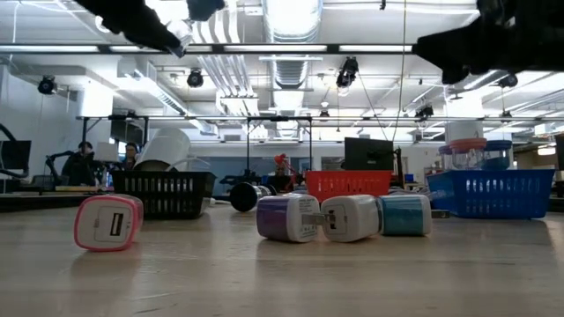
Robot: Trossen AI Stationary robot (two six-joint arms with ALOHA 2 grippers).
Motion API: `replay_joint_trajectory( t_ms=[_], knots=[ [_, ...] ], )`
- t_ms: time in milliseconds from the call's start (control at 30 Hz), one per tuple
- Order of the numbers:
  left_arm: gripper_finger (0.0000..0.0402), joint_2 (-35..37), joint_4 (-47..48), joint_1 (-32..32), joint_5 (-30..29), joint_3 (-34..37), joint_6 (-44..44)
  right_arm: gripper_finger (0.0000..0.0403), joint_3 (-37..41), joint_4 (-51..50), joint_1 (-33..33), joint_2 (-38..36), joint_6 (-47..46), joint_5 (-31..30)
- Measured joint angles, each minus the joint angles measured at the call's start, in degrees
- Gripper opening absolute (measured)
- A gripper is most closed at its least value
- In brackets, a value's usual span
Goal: Pick & Place Office items
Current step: Put the light blue hourglass into the blue bin
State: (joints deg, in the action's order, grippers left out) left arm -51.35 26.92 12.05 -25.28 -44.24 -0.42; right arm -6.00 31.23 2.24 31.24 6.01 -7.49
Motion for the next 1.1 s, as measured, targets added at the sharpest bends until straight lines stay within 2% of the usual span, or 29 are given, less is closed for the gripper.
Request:
replay_joint_trajectory(
  t_ms=[233, 567, 833, 1100],
  knots=[
    [0.0203, -11.0, 9.3, -0.3, 0.0, -12.1, 0.9, 0.0203, -10.4, -10.7, 0.5, 7.1, 8.0, 0.0],
    [0.0203, -23.8, 13.4, -0.7, 0.2, -22.3, 1.0, 0.0307, -22.8, -13.4, 1.3, 20.1, 16.1, 0.0],
    [0.0203, -31.8, 14.3, -1.5, 0.2, -26.2, 4.4, 0.0355, -30.5, -15.0, 1.3, 30.7, 19.0, 0.2],
    [0.0203, -36.7, 14.6, -2.8, 0.2, -28.7, 5.6, 0.0361, -37.5, -18.6, 1.5, 39.3, 21.0, 0.2]
  ],
)
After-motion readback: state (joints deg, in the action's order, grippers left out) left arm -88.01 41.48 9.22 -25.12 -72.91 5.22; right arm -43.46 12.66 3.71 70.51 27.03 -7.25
